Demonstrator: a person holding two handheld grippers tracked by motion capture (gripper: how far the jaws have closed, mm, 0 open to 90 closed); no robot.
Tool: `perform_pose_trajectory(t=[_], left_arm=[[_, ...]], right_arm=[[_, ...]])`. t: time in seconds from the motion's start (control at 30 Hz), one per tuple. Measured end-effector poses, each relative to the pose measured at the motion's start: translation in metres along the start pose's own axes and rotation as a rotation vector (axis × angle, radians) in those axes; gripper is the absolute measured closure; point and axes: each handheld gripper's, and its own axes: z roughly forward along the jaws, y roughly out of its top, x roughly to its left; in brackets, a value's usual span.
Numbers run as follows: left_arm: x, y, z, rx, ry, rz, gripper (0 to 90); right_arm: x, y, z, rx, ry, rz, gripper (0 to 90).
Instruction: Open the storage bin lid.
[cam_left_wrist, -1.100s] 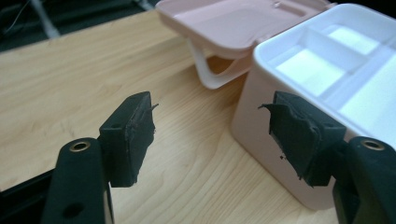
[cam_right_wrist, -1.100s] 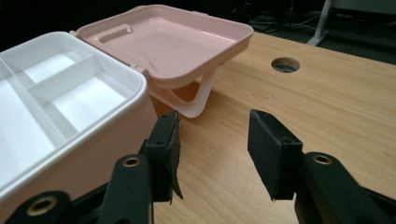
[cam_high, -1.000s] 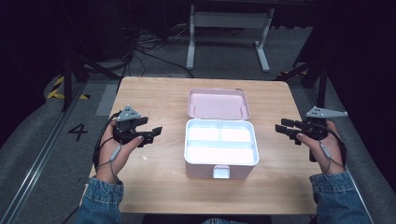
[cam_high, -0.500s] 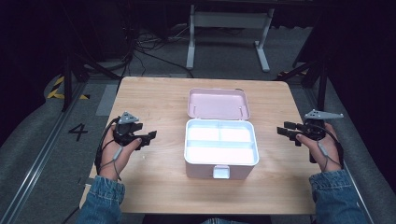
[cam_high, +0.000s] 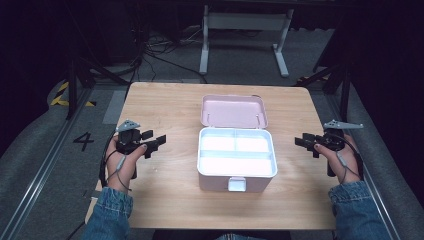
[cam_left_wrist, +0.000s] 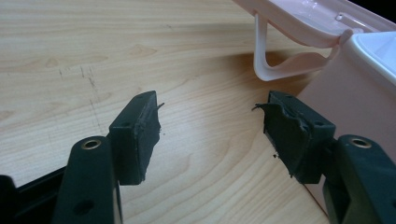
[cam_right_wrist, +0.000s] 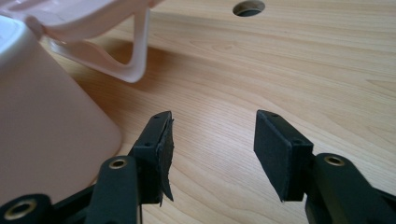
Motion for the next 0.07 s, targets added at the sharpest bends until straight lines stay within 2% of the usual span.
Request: perform_pose_trajectory(t=[0.07], left_arm=[[-0.0007, -0.0006, 0.0007, 0.015, 0.04, 0.012, 38.5]], right_arm=[[0.0001, -0.0008, 0.0013, 0.009, -0.004, -0.003, 48.4]])
